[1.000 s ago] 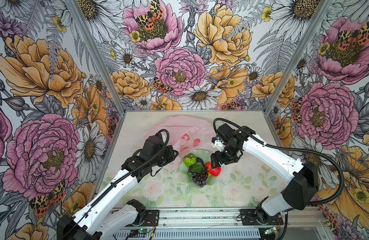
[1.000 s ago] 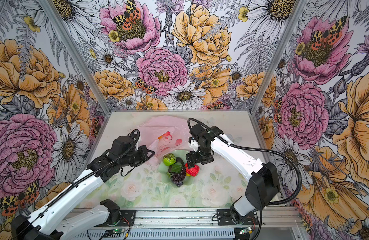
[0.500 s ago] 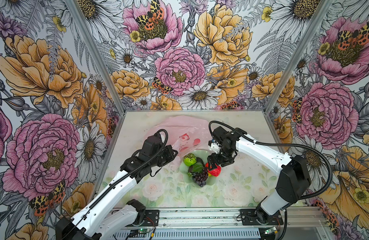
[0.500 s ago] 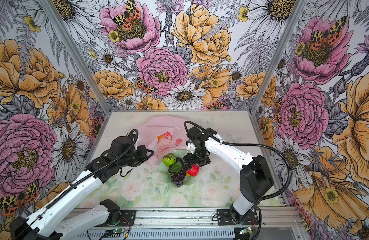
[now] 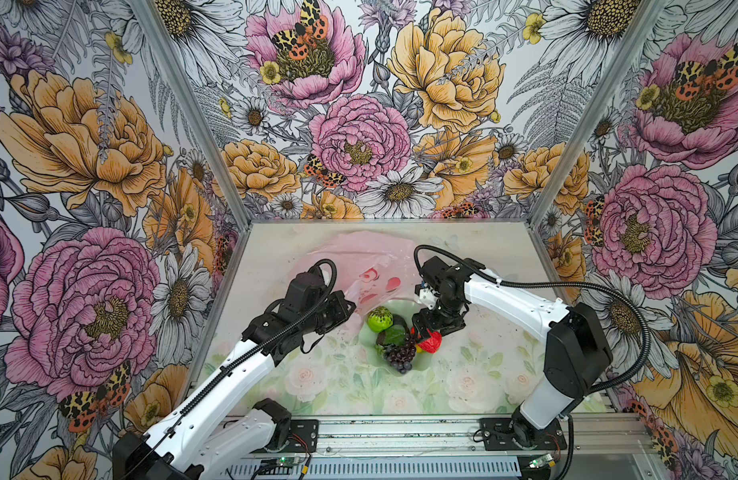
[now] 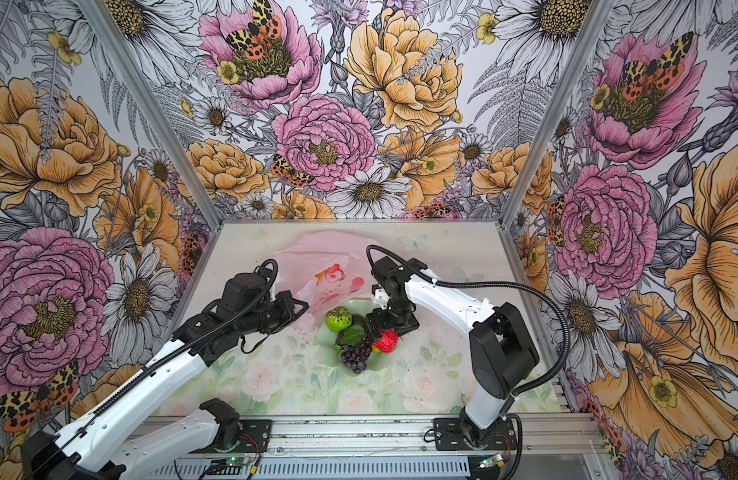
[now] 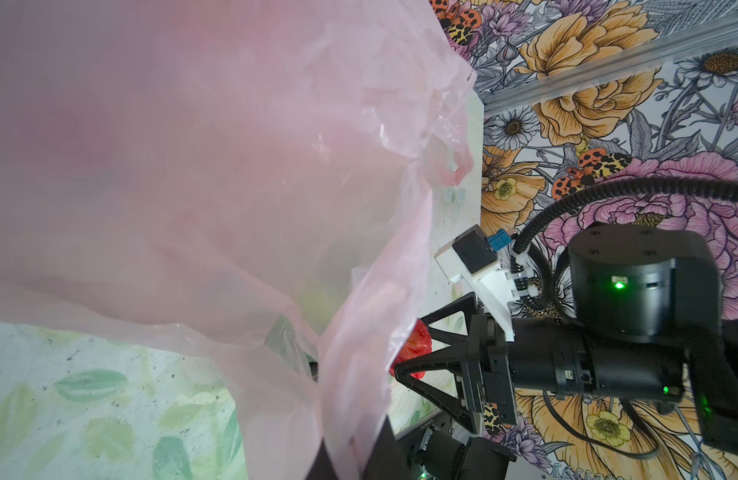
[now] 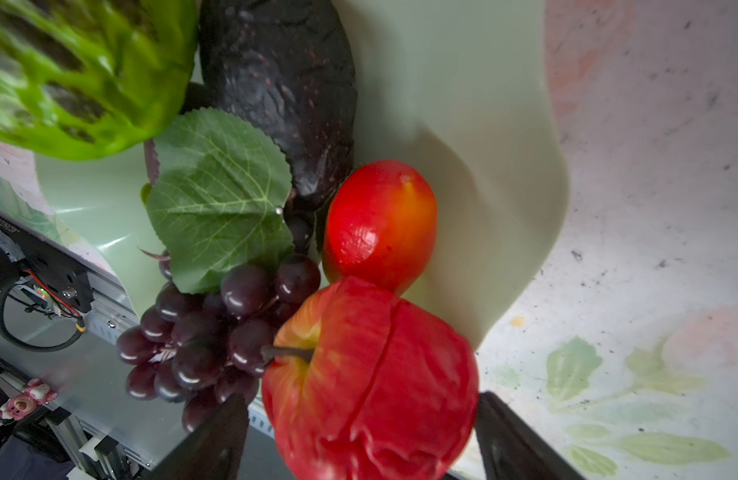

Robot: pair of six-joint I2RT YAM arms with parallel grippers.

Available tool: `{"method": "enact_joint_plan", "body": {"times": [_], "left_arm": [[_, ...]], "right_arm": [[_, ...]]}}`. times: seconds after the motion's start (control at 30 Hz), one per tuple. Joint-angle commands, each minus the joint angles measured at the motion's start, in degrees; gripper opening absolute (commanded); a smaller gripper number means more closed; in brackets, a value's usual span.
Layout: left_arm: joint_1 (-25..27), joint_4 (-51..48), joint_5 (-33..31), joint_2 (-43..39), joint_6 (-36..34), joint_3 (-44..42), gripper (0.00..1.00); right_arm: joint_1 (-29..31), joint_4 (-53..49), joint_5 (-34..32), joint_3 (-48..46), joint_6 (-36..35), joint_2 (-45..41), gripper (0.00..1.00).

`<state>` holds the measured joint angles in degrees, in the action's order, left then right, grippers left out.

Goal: Place the fruits into the plastic bag
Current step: 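Lower the right gripper and grasp the red apple in the bowl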

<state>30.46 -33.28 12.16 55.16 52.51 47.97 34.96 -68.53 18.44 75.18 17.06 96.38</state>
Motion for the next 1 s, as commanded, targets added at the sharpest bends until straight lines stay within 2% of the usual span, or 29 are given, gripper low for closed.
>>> {"method": "enact_joint_plan", "body": {"times": [0.0,0.2,0.37,0.73,0.97], "left_arm": [[-0.59,-0.21,1.47,0.67,-1.35,0.58,0.0],[-0.99,-0.21,2.16,1.59,-2.04,1.17,0.0],[-2.02,-0.21,3.81,2.37,-2.94,1.47,0.0],[-4.75,-0.22,7.18,2.62,-4.34,1.28,0.0],[-5.92,-0.23,8.54,2.55,-4.96,1.07,0.0]], "right_arm": [[0.2,1.38,-0.68,-0.47,1.06,1.25,0.88],[0.02,1.69,-1.45,-0.21,1.53,1.81,0.89],[-0.53,1.92,-2.2,0.1,2.44,2.24,0.86],[-0.95,1.87,-1.96,1.45,4.19,0.64,0.65],[-1.59,1.74,-1.36,2.35,5.68,-1.54,0.62]]}}
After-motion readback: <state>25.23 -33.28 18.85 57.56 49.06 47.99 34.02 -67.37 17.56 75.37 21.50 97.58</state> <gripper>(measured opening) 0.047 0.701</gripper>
